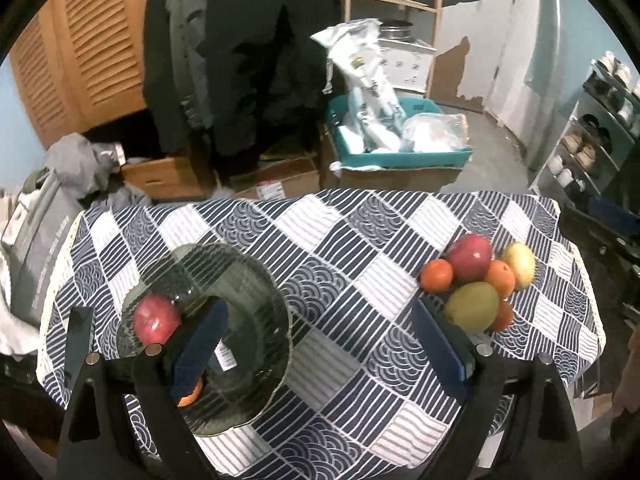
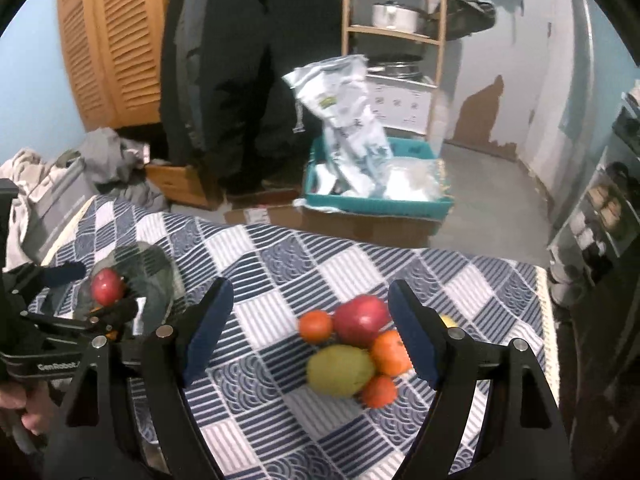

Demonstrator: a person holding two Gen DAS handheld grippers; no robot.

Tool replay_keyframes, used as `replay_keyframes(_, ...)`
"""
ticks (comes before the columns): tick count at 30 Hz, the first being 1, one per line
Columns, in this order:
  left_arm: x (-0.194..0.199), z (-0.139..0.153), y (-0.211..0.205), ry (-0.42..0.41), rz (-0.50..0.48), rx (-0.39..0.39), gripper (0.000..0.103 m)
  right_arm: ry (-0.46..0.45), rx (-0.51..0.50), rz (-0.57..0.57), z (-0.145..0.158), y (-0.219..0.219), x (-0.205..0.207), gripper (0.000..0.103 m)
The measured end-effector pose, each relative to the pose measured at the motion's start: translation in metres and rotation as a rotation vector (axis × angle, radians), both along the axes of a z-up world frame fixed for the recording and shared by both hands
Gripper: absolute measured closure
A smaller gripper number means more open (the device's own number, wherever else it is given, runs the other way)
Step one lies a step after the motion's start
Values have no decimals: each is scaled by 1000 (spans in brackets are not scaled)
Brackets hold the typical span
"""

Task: Organize fruits
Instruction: 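Withdraw both grippers from the bowl back toward the fruit pile, then grasp the yellow pear with the right gripper while the left gripper approaches an orange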

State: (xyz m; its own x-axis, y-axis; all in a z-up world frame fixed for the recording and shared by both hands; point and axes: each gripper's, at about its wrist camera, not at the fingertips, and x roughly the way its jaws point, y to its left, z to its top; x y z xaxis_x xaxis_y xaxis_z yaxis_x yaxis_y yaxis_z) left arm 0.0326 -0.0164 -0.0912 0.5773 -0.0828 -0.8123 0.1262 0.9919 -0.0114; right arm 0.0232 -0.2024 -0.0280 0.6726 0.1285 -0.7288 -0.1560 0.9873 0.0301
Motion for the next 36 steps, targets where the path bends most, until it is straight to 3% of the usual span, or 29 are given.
replay_keyframes(24,9,9,-76,2,-109,22,9,-29,-11,-166,8,-108,-27,22)
replay_keyframes(36,29,-13,-92,43,-117,44,9,30,30,-222,-11,-142,-19,22)
